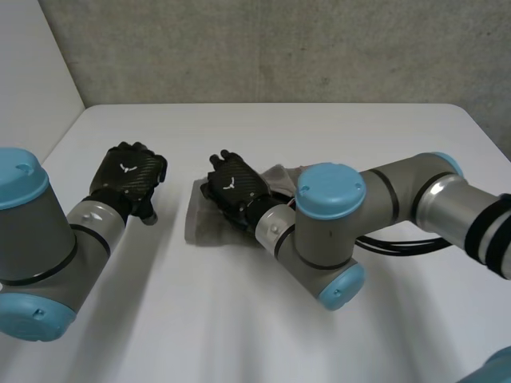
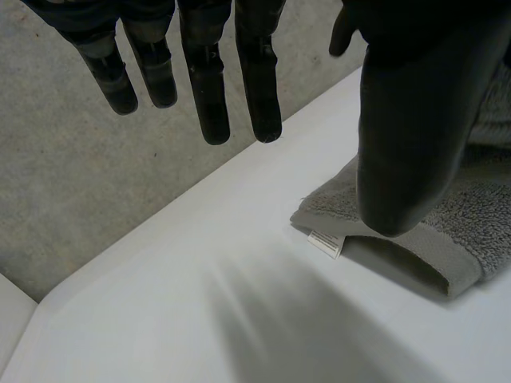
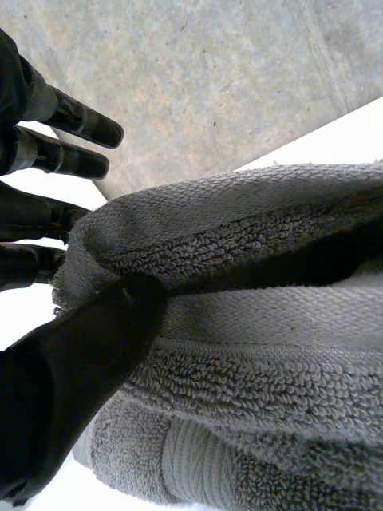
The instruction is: Fold the towel.
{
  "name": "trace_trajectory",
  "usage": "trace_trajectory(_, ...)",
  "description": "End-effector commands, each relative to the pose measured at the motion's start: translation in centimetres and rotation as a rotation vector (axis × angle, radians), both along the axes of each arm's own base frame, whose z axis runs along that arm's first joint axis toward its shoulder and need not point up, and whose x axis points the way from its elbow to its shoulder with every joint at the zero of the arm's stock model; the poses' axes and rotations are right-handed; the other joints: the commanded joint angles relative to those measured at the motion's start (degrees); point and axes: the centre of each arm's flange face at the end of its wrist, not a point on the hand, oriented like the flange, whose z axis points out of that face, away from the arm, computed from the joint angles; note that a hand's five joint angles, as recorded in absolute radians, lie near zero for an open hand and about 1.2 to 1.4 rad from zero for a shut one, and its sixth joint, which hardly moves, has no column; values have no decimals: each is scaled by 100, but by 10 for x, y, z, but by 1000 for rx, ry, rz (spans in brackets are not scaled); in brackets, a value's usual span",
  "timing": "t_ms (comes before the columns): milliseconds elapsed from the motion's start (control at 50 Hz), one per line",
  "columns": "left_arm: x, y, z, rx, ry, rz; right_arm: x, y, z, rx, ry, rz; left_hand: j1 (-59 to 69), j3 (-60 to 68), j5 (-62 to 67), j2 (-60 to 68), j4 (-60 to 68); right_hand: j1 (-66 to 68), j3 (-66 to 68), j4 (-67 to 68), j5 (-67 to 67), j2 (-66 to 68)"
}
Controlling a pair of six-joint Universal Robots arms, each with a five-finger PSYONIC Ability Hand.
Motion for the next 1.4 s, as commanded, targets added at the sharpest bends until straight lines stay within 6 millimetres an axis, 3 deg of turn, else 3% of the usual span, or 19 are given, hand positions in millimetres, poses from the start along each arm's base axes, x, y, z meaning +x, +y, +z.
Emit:
trace_trajectory(20, -1, 1, 0, 1, 0, -2, 6, 1, -1, -10, -9, 12, -231, -276, -62, -226, -311, 564, -265, -437, 440, 574)
trace_trajectory(180, -1, -1, 1, -2, 12, 1, 13, 8, 0, -15, -18, 49, -231, -276, -62, -226, -311, 564, -265, -437, 440, 574)
trace_trajectory(300, -1, -1, 2, -1, 29, 4, 19, 1, -15, -13, -16, 46, -248, -276, -79, -243, -311, 564, -265, -437, 440, 574)
trace_trajectory(320, -1, -1, 2, -1, 29, 4, 19, 2, -15, -12, -15, 48, -248, -276, -79, -243, -311, -496, -265, -437, -620, -486)
trace_trajectory(340, -1, -1, 2, -1, 29, 4, 19, 3, -14, -10, -16, 52, -248, -276, -79, -243, -311, -3754, -265, -437, -3878, -3744)
trace_trajectory(360, -1, 0, 3, -4, 30, 5, 19, 3, -14, -10, -16, 52, -248, -276, -79, -243, -311, -3787, -265, -437, -3910, -3776)
trace_trajectory(380, 0, -1, 5, -9, 32, 7, 18, 4, -10, -14, -24, 52, -248, -276, -79, -243, -311, -6436, -265, -437, -6560, -6426)
trace_trajectory(460, 0, -1, 7, -13, 38, 9, 15, 4, 13, -18, -101, 44, -265, -276, -96, -260, -311, -6436, -265, -437, -6560, -6426)
trace_trajectory(500, 0, -2, 9, -19, 44, 11, 4, 4, 41, 32, -230, 26, -282, -276, -113, -276, -311, -6436, -265, -437, -6560, -6426)
trace_trajectory(560, -1, -2, 12, -22, 60, 11, -7, 1, 57, 67, -299, 4, -315, -276, -146, -310, -311, -6436, -265, -437, -6560, -6426)
trace_trajectory(600, -2, -4, 15, -22, 87, 14, -33, -7, 79, 125, -383, -35, -315, -276, -146, -310, -311, -6436, -265, -437, -6560, -6426)
trace_trajectory(620, -2, -4, 15, -22, 88, 14, -33, -7, 79, 125, -383, -35, -315, -276, -146, -310, -311, -6436, -265, -437, -6560, -6426)
trace_trajectory(660, -5, -4, 19, -21, 125, 9, -63, -16, 89, 148, -398, -103, -315, -276, -146, -310, -311, -6436, -265, -437, -6560, -6426)
trace_trajectory(740, -9, -4, 23, -18, 172, -1, -95, -25, 90, 166, -376, -187, -299, -276, -130, -293, -311, -6436, -265, -437, -6560, -6426)
trace_trajectory(880, -33, -2, 31, -5, 272, -61, -159, -39, 60, 258, -216, -388, -248, -276, -79, -243, -311, -6436, -265, -437, -6560, -6426)
trace_trajectory(980, -71, 5, 8, 64, 281, -162, -177, -37, 36, 258, -77, -432, -198, -276, -29, -193, -311, -6436, -265, -437, -6560, -6426)
trace_trajectory(1100, -89, 11, -13, 118, 265, -230, -185, -36, 19, 245, -4, -442, -181, -276, -12, -176, -311, -5990, -265, -437, -6114, -5980)
trace_trajectory(1200, -109, 31, -34, 177, 242, -326, -188, -43, -3, 282, 24, -458, 71, -276, 240, 76, -311, -5705, -265, -437, -5829, -5695)
trace_trajectory(1400, -121, 51, -55, 218, 210, -368, -183, -53, -21, 280, 15, -458, 55, -276, 224, 60, -311, -4498, -265, -437, -4621, -4487)
